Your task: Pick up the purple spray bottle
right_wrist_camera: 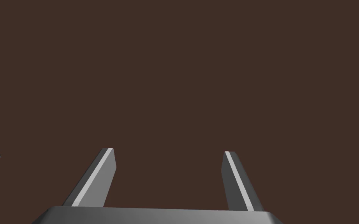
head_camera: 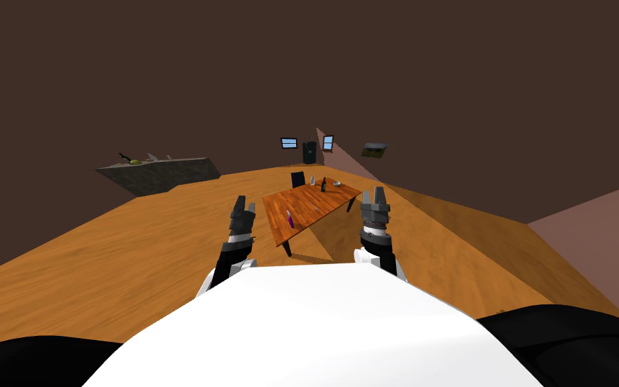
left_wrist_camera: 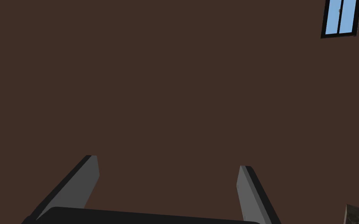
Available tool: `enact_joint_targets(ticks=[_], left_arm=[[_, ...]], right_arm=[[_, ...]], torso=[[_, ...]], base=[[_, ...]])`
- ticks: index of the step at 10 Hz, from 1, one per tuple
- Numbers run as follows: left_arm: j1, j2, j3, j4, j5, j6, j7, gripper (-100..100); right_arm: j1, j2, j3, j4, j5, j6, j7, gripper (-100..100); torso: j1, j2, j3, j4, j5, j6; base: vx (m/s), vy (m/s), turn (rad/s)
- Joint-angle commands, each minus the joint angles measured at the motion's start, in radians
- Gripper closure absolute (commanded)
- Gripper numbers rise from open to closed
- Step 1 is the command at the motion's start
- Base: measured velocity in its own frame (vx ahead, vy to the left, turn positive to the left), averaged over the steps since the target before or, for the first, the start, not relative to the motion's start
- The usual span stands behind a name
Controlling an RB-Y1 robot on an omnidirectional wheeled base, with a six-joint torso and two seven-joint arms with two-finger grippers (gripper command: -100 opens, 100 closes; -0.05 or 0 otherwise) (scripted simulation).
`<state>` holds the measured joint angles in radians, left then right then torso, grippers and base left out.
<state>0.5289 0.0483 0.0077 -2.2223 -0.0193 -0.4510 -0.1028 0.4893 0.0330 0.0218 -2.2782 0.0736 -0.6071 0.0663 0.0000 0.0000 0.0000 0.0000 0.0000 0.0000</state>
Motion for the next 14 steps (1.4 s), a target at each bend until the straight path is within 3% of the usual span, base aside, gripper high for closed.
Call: enact_joint_targets(ticks=[1, 4, 11, 14], left_arm=[[-0.012, 0.032, 0.008, 0.042, -0.015, 0.009, -0.018, -100], [-0.025, 0.047, 0.016, 0.086, -0.031, 0.018, -0.038, -100], [-0.090, 0.078, 0.056, 0.299, -0.112, 0.062, -0.150, -100], [-0.101, 0.080, 0.063, 0.349, -0.127, 0.070, -0.169, -100]], right_arm=[[0.000, 0.000, 0.000, 0.000, 0.000, 0.000, 0.000, 0], [0.000, 0.000, 0.000, 0.000, 0.000, 0.000, 0.000, 0], [0.000, 0.000, 0.000, 0.000, 0.000, 0.000, 0.000, 0], [0.000, 0.000, 0.000, 0.000, 0.000, 0.000, 0.000, 0]], torso=[[0.000, 0.000, 0.000, 0.000, 0.000, 0.000], [-0.003, -0.003, -0.002, -0.001, -0.001, 0.000], [-0.006, -0.005, -0.003, -0.001, -0.001, 0.000], [-0.004, -0.003, -0.002, -0.001, -0.001, 0.000]], base=[[0.025, -0.034, -0.002], [0.040, -0.049, 0.000], [0.064, -0.078, -0.005], [0.042, -0.056, -0.002]])
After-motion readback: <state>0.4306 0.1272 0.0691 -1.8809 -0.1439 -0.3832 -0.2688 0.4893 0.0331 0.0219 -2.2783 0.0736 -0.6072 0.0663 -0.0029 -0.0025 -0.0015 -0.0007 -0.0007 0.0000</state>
